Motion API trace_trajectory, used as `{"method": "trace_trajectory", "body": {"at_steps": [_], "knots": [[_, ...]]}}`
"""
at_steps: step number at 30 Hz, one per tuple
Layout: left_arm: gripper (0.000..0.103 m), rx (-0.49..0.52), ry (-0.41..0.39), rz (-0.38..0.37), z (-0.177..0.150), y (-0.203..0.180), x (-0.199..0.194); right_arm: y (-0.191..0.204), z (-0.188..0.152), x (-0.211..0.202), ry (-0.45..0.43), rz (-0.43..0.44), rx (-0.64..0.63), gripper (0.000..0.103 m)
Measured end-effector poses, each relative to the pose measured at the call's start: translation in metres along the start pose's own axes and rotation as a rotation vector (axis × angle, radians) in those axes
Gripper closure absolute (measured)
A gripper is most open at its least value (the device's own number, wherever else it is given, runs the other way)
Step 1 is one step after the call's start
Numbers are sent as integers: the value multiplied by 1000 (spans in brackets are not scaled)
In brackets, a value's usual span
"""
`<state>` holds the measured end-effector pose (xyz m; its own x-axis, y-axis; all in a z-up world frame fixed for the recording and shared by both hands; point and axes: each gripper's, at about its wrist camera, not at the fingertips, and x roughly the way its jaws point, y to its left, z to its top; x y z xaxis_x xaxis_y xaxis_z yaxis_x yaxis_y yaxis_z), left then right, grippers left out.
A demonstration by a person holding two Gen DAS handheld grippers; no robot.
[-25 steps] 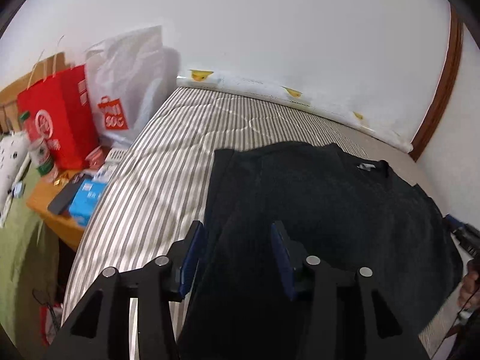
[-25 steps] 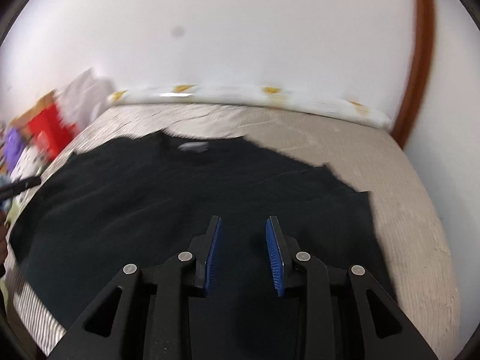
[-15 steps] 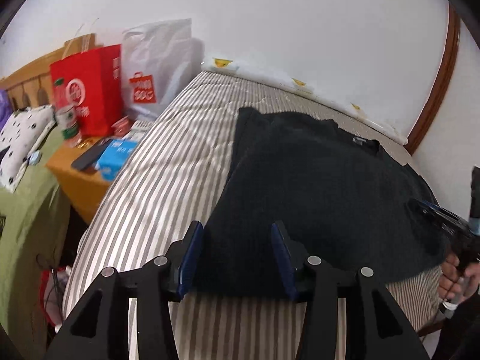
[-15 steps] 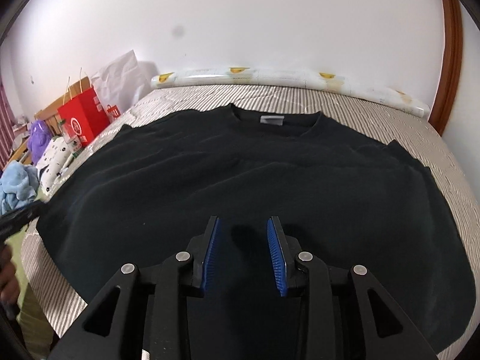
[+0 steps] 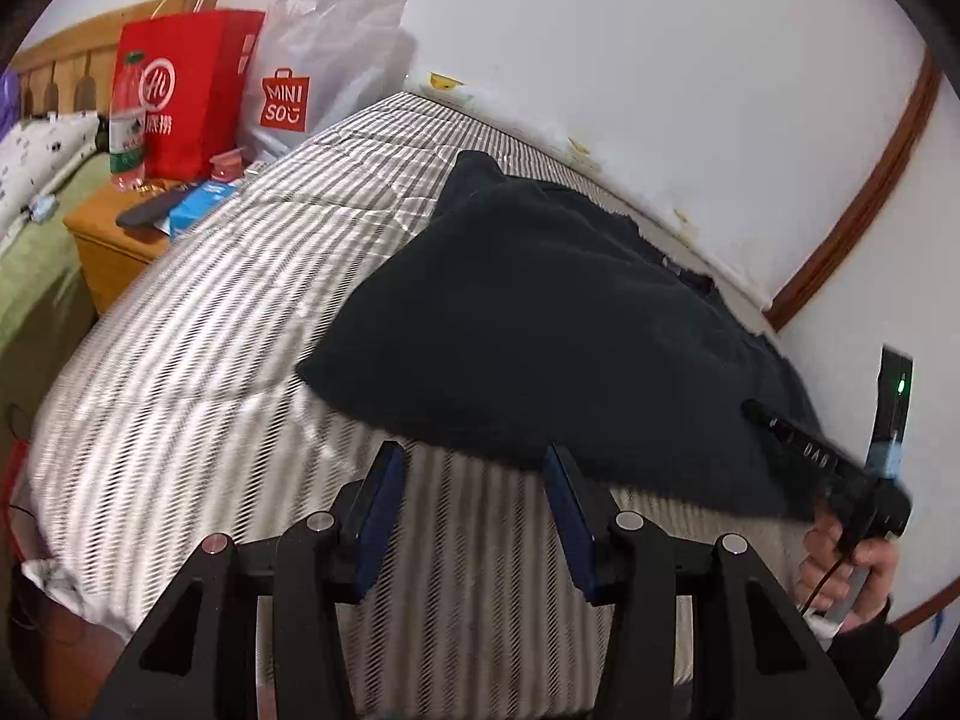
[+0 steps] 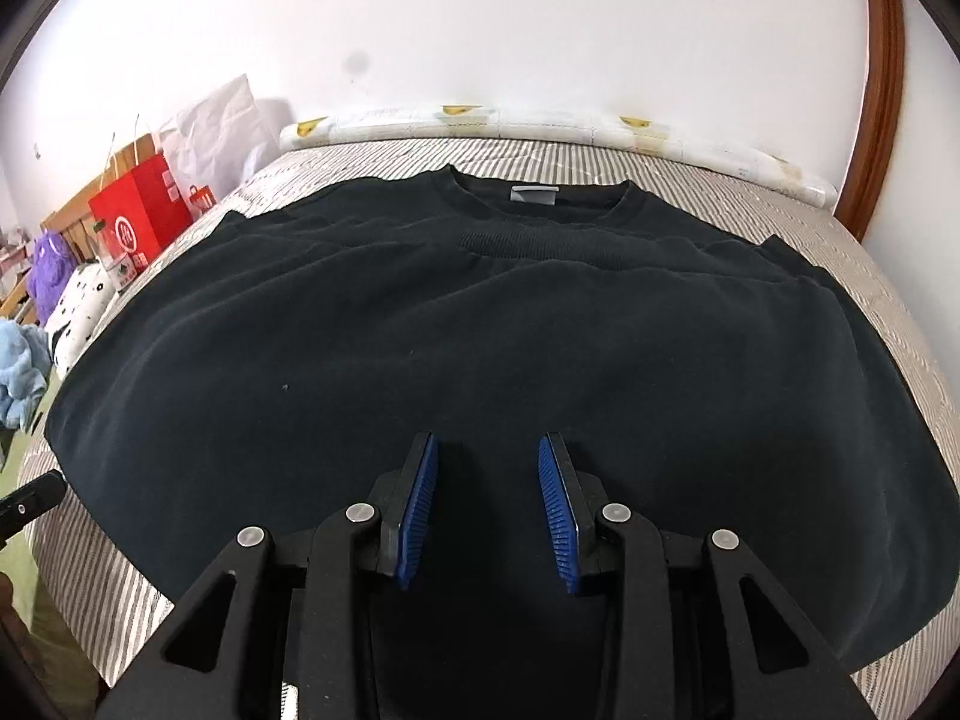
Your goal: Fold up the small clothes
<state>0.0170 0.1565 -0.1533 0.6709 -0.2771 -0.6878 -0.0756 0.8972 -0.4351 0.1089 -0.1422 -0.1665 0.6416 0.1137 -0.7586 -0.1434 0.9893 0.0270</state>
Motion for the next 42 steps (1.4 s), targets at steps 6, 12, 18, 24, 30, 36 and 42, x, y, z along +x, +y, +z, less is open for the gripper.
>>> {"method": "trace_trajectory", "body": {"at_steps": [6,12,18,24,30,36,42], "knots": [[51,-49,-44,-32,8,-5,15,-7,9,14,0,4,20,62],[50,-74,-27,-22,25,-11,29,-1,15,21,22,-21,-18,58],[52,-30,-39,70,28,-24,35,0,-4,3,13,-1,-90,58],[75,-42,-69,115,31,-25,27,-3,-27,-22,6,47,-121,58],[86,24,-95,140,41,-47,11,-22,-39,-43,5,132,-108,58],[90,190,-180,160,50,-98,-9,-56,-37,-74,-39,93,-48,58],[92,279,-214,93,59,-145,-13,-85,-35,-98,-63,51,-11,58]]}}
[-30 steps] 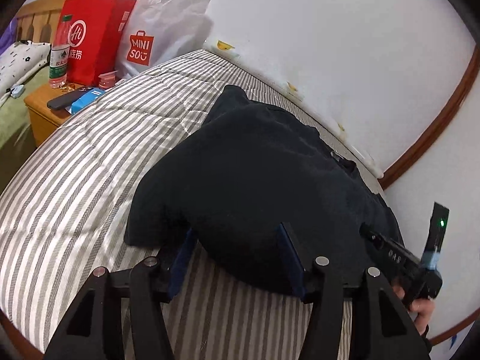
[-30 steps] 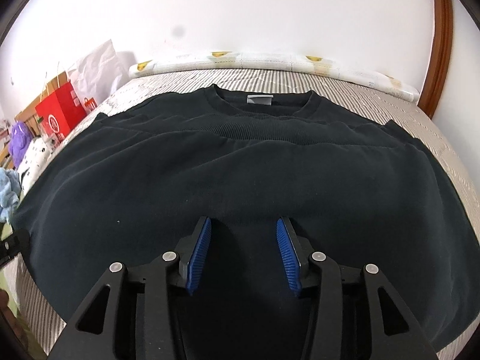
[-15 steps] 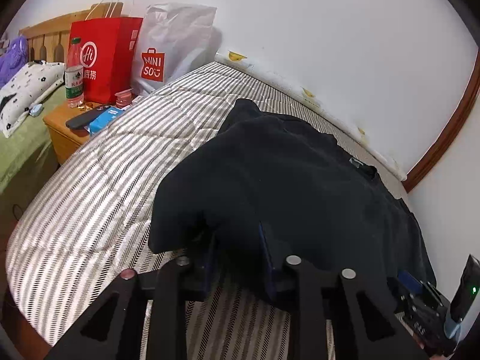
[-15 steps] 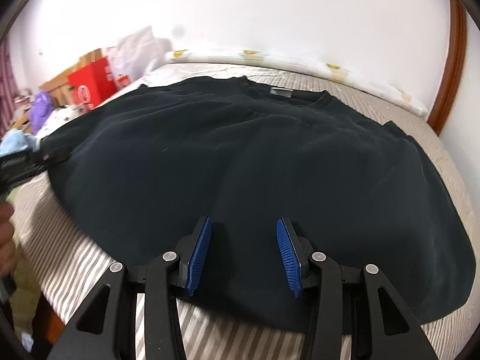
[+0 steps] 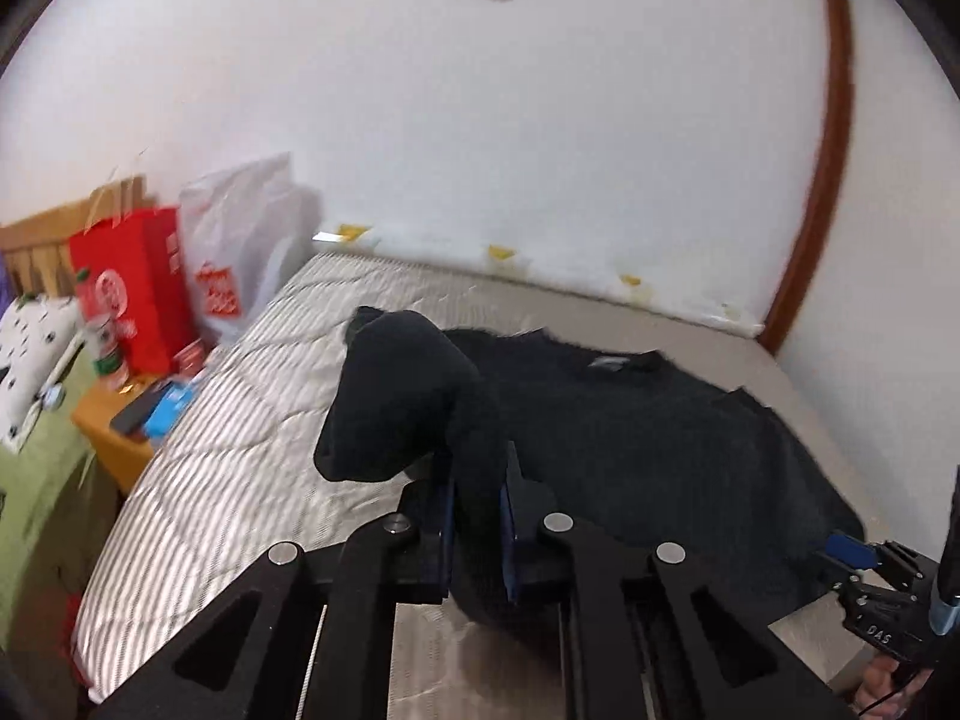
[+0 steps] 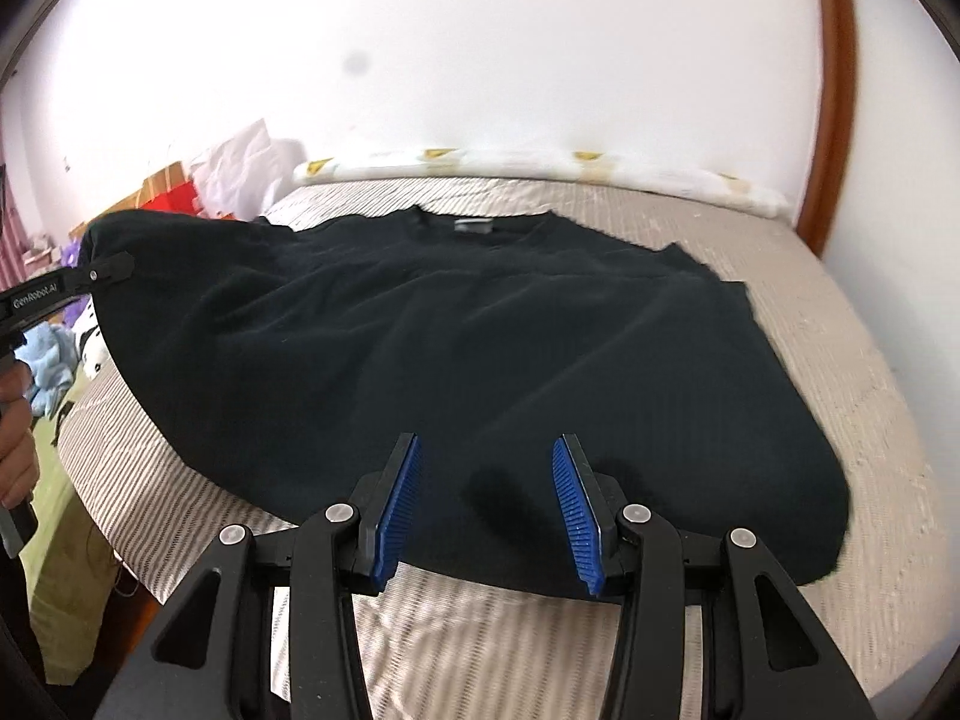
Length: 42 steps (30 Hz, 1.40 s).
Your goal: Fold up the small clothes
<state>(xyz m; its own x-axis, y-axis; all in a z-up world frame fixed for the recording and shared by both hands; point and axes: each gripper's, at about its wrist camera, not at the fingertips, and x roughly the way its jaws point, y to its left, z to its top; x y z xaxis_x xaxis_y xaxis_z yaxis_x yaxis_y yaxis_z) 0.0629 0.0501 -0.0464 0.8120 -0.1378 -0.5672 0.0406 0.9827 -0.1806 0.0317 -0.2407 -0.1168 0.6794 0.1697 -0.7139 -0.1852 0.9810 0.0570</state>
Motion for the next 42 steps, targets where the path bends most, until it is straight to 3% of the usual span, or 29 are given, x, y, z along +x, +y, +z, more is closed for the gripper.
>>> {"method": "trace_trajectory", "body": {"at_steps": [8,19,25,29,30,33,38,42], "knots": [[95,159,-13,-145,11,-79,14,-39,5,-23,-20,-61,39,58],[95,232,140,-332,-33,-128,66,-50,2,-14,-4,-50,69,58],[94,276,219,-355,-57,-133,81,-45,12,-5,-2,7,104,58],[85,279,238,-392,-59,-126,79,-35,25,-4,-22,75,130,54],[79,278,234,-403,-59,-124,76,-33,29,-3,-30,99,140,47],[62,294,201,-441,-63,-112,59,-20,37,-5,-66,135,140,40],[41,346,134,-410,-76,-87,32,7,43,8,-68,182,109,32],[39,335,118,-377,-90,-64,24,24,44,32,-37,221,117,32]]}}
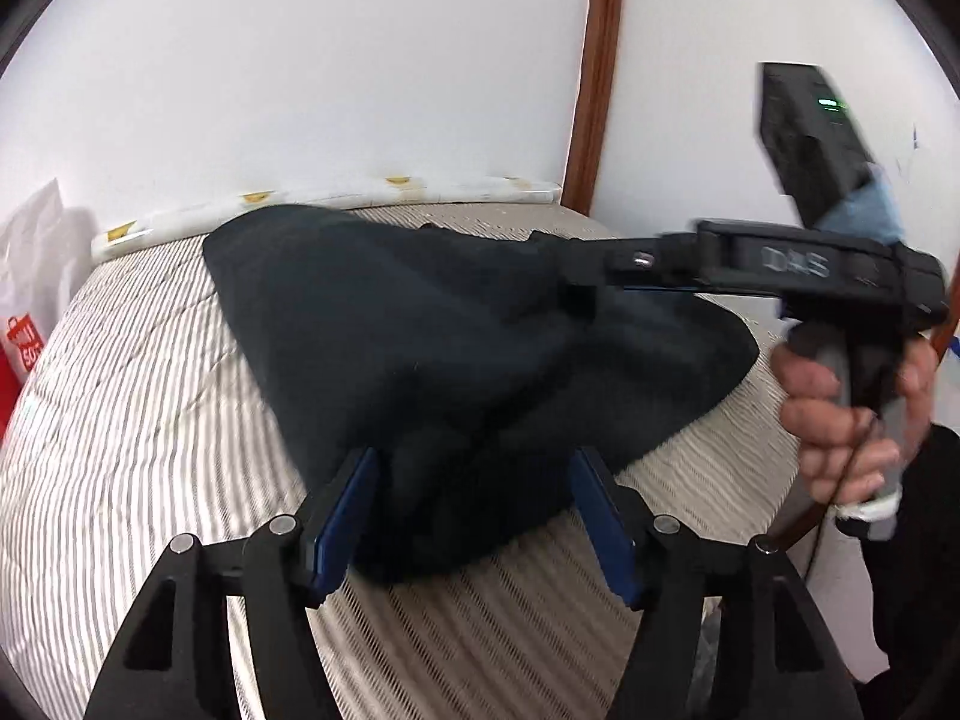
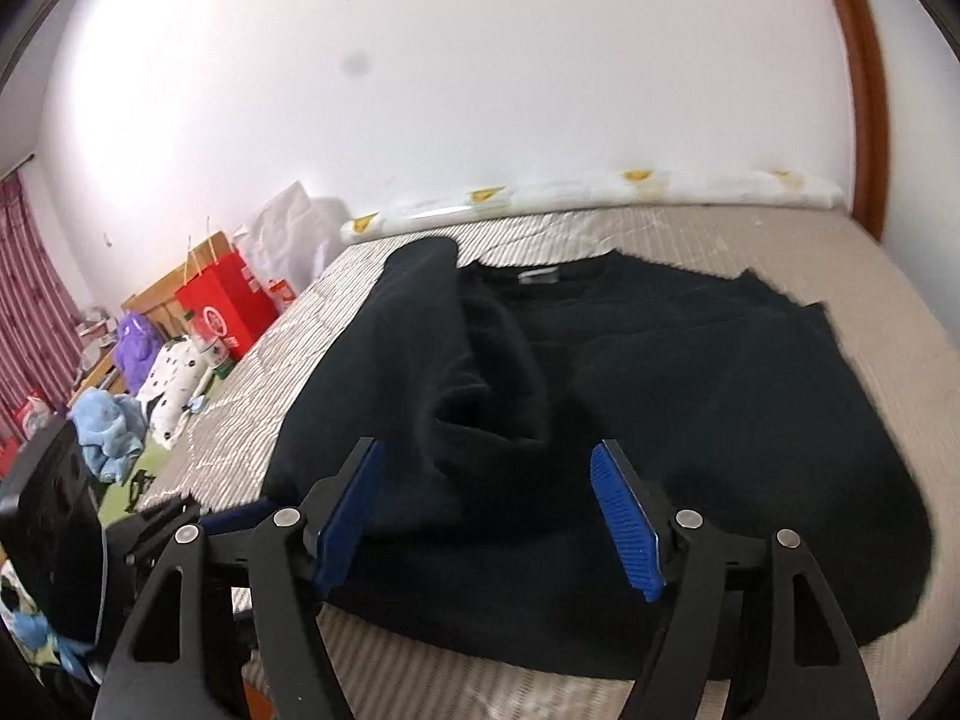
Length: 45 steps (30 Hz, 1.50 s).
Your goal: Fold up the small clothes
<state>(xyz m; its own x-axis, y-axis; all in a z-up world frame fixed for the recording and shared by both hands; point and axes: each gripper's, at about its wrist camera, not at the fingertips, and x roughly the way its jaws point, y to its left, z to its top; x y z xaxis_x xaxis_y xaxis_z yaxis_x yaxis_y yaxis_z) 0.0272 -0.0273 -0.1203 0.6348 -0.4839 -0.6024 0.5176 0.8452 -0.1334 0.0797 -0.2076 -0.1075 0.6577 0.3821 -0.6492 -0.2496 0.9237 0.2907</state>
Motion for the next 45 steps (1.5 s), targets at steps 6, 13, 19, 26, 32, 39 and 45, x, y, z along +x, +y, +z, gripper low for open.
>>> {"method": "trace_trajectory", "body": {"at_steps": [6,13,19,26,32,39,45], "knots": [[39,-57,-21,0,-11,16,-17,-3,5,45,69,18,84,32],[39,-120,-17,16,-22,36,-26,-4,16,69,69,87,141,32],[39,-200,87,58,-26,50,1,6,22,88,85,120,134,61],[39,-177,133,66,-9,35,25,12,35,28,-113,70,-20,87],[39,-137,172,83,6,18,42,-30,39,-25,-216,-17,-1,88],[32,-80,173,62,21,-3,52,-100,24,-73,-274,-142,91,89],[32,-15,178,42,20,-26,59,-147,-10,-93,-270,-224,167,89]]}}
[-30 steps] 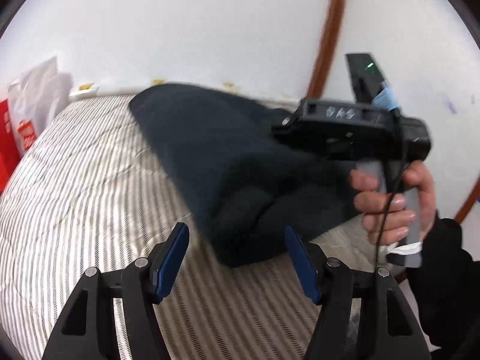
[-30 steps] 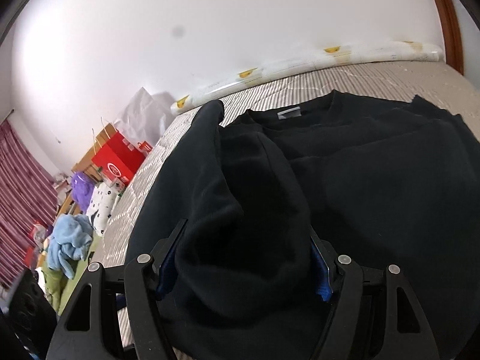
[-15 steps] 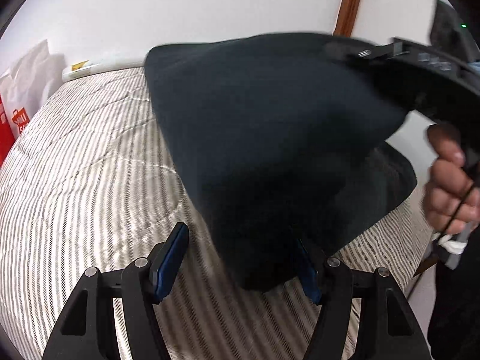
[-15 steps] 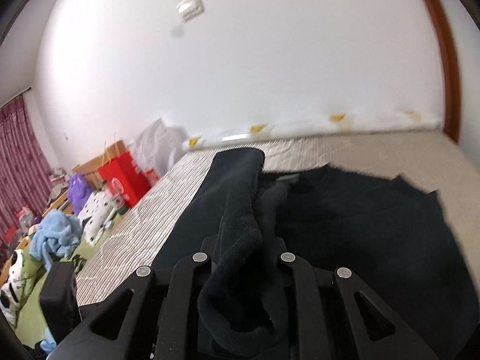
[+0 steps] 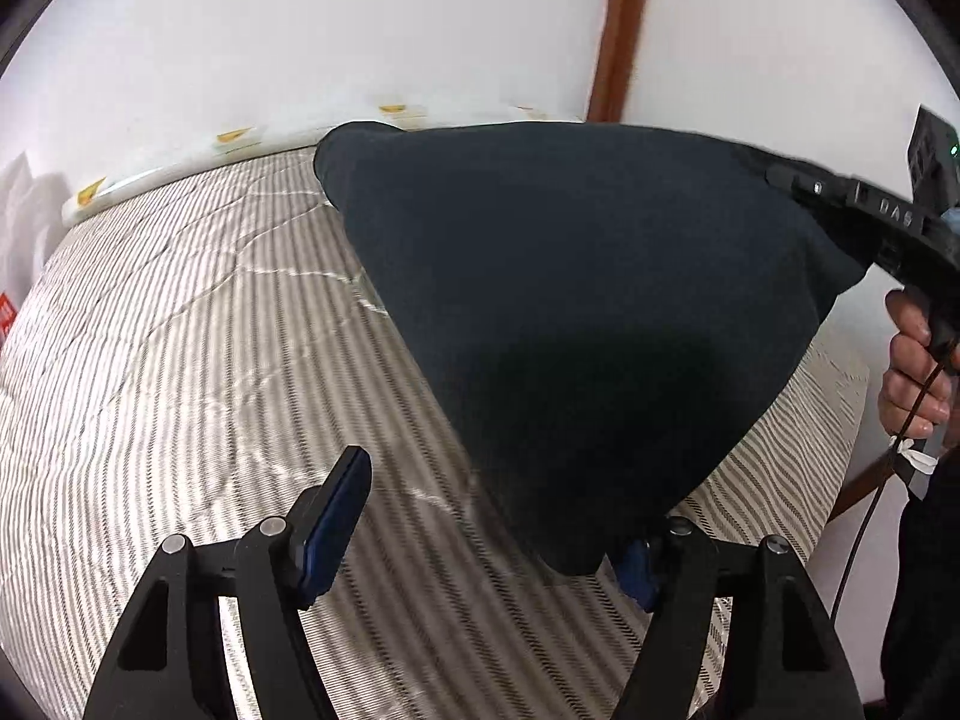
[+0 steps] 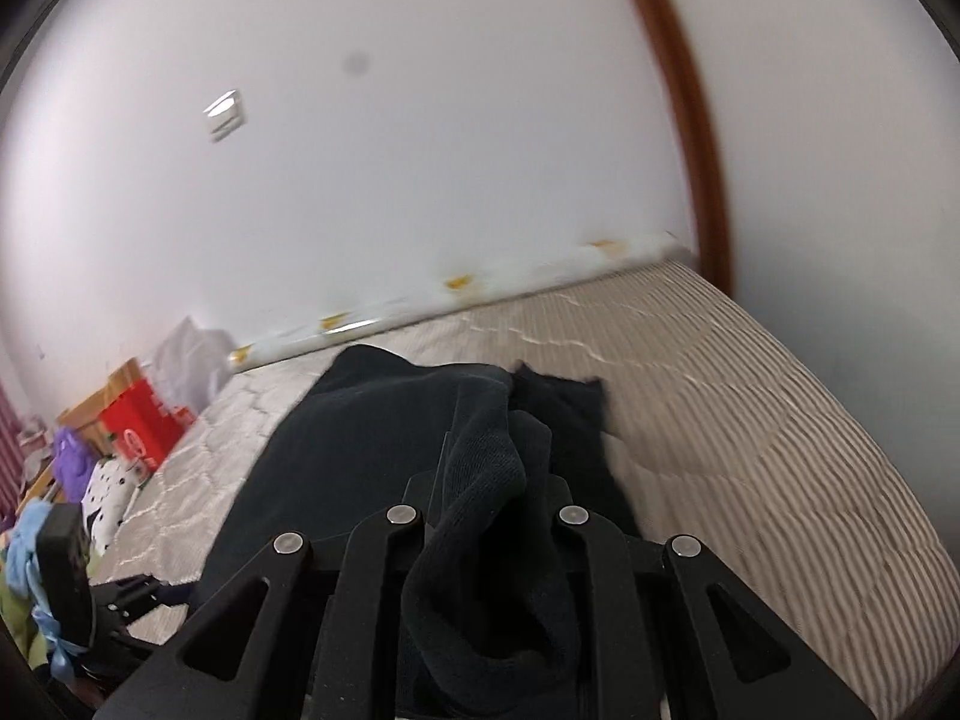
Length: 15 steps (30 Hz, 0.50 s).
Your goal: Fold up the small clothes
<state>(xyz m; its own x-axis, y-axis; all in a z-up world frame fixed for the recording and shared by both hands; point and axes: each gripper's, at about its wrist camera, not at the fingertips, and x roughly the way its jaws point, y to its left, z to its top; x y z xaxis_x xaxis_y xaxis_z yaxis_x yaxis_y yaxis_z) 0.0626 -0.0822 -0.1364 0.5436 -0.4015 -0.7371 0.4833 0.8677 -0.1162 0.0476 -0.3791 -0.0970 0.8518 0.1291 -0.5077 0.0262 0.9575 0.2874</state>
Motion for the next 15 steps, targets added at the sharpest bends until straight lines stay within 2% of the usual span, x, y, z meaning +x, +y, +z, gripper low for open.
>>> {"method": "trace_trajectory", "body": {"at_steps": [5,7,8,9,11,12,14,15], "knots": [[34,11,-10,5,0,-6,0,-16,-31,12,56,-68,-15,88],[35,17,-16,6,-3,-5,-1,-16,-37,21,90,-96,-29,86],[37,20,-19,9,-2,-12,-1,-18,-39,21,93,-106,-25,81],[43,22,-20,1,-2,-14,-1,-18,-39,18,82,-129,-18,72],[53,23,-25,-20,0,-17,-2,-19,-38,12,49,-182,-8,58],[62,29,-30,-29,-1,-20,-4,-20,-38,10,38,-196,-4,56],[71,43,-43,-38,-2,-17,-4,-25,-39,13,67,-214,16,47],[76,46,-56,-21,-2,-19,-4,-27,-40,18,97,-222,27,45]]}}
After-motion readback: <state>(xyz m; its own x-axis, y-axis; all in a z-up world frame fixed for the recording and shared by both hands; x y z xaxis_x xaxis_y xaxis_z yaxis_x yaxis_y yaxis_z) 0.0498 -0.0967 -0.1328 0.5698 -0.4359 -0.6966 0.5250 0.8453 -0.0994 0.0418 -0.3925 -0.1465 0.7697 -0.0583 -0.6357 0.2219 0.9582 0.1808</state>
